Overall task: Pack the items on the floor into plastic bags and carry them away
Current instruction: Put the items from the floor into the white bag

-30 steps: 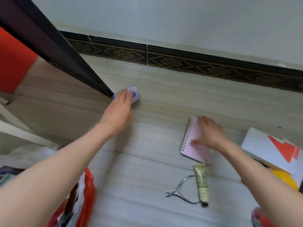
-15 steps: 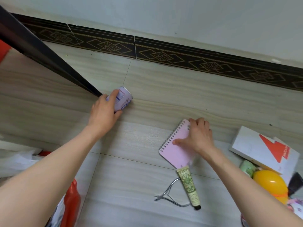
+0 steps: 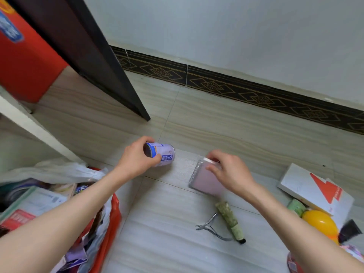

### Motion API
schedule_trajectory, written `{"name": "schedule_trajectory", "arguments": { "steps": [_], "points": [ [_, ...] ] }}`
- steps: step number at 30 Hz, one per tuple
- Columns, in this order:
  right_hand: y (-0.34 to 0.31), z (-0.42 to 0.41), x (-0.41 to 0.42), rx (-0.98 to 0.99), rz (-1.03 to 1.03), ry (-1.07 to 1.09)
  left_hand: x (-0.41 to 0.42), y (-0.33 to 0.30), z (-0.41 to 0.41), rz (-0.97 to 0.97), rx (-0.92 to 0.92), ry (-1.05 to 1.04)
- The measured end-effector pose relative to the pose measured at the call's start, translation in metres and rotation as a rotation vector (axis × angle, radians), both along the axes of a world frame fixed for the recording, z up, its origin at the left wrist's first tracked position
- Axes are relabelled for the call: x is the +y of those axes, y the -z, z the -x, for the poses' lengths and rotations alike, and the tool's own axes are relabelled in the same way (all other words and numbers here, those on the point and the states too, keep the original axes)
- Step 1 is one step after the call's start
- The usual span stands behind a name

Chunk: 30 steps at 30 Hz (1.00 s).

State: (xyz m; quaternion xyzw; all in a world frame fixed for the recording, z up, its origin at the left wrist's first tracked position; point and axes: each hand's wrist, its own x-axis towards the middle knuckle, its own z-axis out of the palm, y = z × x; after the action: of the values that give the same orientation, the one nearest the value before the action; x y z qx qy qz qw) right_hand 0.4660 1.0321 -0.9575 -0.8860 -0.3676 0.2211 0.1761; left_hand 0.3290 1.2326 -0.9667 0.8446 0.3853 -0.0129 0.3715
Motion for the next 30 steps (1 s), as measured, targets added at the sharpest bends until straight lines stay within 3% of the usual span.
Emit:
{"name": "schedule_trajectory", "arguments": {
  "steps": [7,15,22,30],
  "points": [
    [-0.089,0.065,0.029,-0.091,-0.189,-0.056,0.008,-0.097,0.082,-0.143,-0.068,0.143],
    [-0.167,0.152,0.092,0.113,-0.313,-0.077,0.036,-0.180,0.210,-0.221,-0.178,-0.123],
    [-0.163,0.241,0.124,0.498,-0.391,0.139,0.018,-0.166,0.341,-0.141,-0.206,-0.532],
    [-0.103,0.348,0.105,0.829,-0.365,0.368,-0.016,-0.090,0.418,-0.231,0.059,-0.669]
  ]
}}
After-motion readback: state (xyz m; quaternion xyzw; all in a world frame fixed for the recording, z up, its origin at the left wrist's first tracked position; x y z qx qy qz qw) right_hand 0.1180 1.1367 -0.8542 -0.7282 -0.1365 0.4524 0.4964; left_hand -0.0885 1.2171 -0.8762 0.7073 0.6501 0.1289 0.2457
